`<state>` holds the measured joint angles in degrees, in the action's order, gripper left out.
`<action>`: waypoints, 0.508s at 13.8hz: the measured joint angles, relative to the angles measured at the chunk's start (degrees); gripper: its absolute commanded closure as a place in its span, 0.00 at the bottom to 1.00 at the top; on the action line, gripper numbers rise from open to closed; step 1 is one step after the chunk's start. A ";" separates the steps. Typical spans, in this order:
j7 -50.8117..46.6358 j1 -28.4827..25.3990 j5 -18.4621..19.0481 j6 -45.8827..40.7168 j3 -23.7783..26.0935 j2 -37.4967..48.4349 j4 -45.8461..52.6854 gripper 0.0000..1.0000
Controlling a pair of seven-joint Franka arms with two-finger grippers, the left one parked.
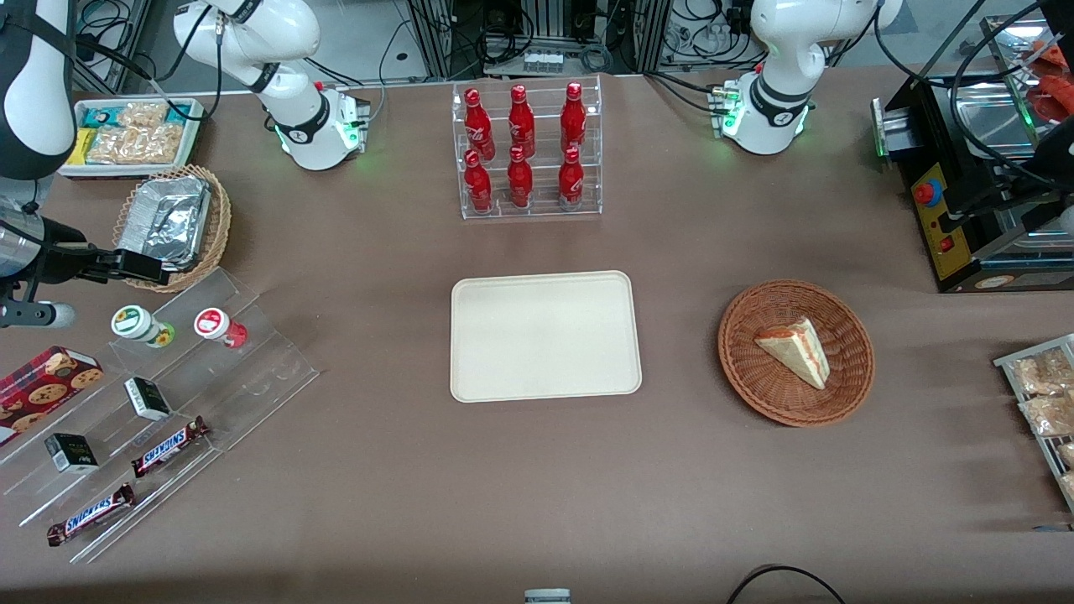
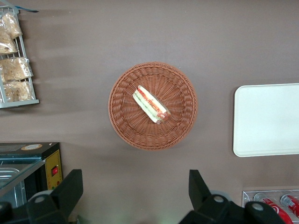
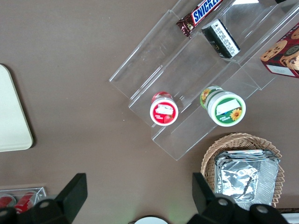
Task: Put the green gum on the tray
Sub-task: 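Lower the right gripper onto the green-labelled gum tub on the rack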
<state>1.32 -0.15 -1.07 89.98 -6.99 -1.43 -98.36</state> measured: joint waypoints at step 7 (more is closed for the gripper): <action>0.57 0.10 0.09 -0.17 -0.46 -0.33 0.43 0.00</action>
<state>1.90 -0.05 -0.97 89.81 -7.45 -1.76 -97.93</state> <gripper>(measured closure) 0.000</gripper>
